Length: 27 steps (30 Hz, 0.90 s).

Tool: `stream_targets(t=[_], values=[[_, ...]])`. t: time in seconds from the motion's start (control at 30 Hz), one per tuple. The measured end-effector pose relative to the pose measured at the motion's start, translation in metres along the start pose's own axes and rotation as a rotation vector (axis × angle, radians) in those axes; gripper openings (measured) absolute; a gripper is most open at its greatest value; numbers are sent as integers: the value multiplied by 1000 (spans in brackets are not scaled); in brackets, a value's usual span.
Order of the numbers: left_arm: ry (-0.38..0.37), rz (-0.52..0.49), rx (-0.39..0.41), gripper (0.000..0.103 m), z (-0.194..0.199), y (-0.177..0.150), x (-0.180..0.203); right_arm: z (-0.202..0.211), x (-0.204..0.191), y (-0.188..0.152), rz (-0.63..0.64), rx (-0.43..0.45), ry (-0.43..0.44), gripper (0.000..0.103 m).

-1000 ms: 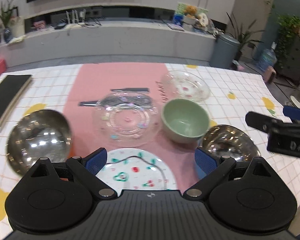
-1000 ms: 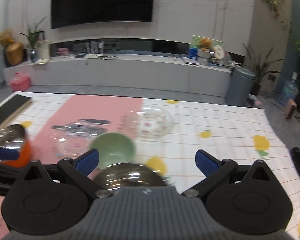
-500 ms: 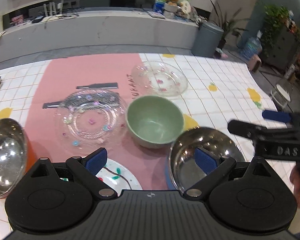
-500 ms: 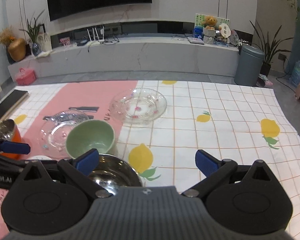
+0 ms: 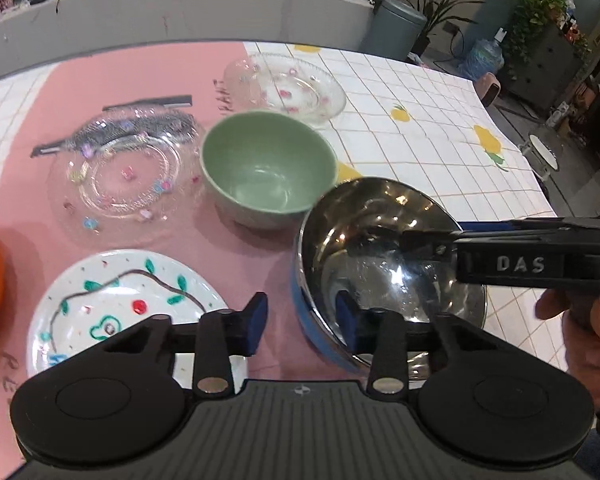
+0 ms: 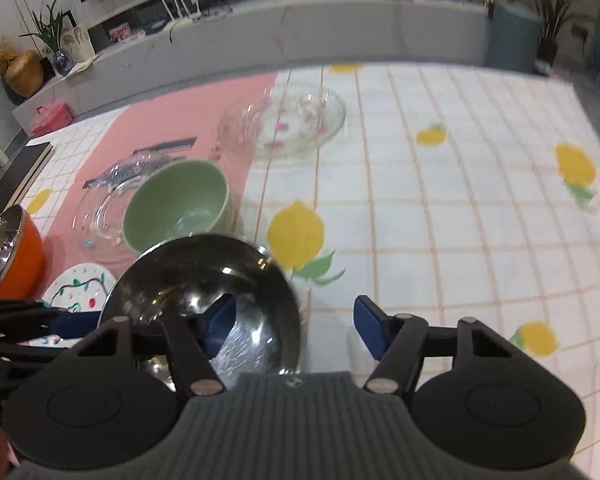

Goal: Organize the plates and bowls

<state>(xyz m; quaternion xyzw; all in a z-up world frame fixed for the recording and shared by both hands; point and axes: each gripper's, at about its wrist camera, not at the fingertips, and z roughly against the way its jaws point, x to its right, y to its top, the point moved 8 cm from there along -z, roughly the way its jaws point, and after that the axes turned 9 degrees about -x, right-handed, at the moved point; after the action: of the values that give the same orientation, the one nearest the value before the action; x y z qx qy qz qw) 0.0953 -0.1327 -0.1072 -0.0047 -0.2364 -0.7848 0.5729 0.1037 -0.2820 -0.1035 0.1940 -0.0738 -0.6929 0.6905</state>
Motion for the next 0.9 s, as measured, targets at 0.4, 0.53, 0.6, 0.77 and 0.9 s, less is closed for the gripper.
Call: stream_targets(t=[0.4, 0.53, 0.6, 0.77, 0.9], values=[[28, -8, 7, 31, -12, 3, 20, -13, 4, -7, -26, -57, -6, 40], [25, 20, 23, 18, -12, 4, 11, -17, 11, -11, -50, -78, -8, 20], [35, 27, 35, 15, -11, 4, 5, -15, 10, -12, -52, -70, 21, 15], [11, 57, 27, 12, 0, -2, -5, -2, 2, -14, -47, -58, 49, 11], [23, 15, 69, 13, 22, -7, -1, 19, -8, -15, -29, -26, 62, 10]])
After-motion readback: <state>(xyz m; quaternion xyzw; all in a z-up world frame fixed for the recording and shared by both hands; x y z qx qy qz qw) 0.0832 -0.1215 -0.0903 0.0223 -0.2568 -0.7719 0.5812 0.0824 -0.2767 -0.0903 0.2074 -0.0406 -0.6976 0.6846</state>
